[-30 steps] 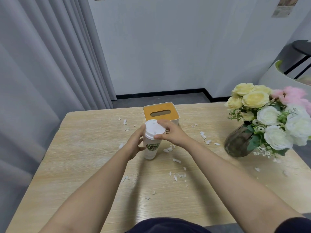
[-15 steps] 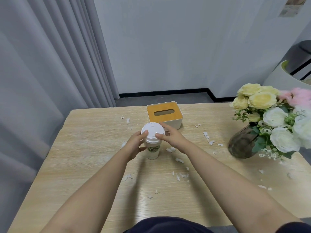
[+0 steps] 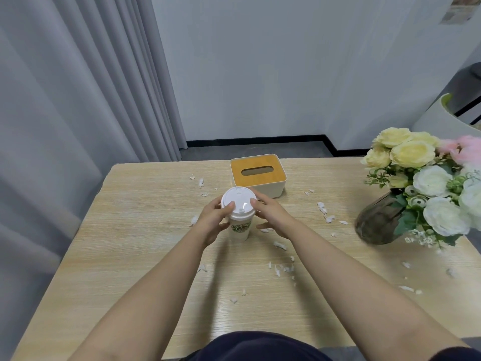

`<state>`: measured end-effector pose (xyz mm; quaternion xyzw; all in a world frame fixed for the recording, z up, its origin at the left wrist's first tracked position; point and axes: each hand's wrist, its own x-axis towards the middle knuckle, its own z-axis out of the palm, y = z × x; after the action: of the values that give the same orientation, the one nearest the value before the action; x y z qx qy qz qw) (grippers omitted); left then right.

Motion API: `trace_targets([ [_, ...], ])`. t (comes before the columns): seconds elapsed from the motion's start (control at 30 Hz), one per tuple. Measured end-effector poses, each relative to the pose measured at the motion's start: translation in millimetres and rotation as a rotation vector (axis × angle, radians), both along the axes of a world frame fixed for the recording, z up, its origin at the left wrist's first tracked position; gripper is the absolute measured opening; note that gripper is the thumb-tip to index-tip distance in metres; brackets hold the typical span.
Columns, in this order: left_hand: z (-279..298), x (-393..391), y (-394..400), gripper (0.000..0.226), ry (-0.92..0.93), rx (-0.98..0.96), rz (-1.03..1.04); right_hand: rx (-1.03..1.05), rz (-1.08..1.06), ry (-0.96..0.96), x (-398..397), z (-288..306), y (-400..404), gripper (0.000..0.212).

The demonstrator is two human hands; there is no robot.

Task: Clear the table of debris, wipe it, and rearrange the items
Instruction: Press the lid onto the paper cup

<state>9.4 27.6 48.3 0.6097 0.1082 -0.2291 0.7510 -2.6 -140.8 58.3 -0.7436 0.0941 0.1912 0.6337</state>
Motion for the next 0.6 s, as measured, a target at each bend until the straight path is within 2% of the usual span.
trace_targets([
  [0.4, -0.2, -7.7, -9.3, 0.037, -0.099, 0.095, 0.067, -0.101, -0.049, -0.019, 5.1, -5.2, 7.0, 0.037],
  [0.6, 7.5, 0.2, -9.5, 0.04, 0.057, 0.074, 0.107, -0.086, -0.124, 0.075, 13.5, -0.3, 12.4, 0.023],
])
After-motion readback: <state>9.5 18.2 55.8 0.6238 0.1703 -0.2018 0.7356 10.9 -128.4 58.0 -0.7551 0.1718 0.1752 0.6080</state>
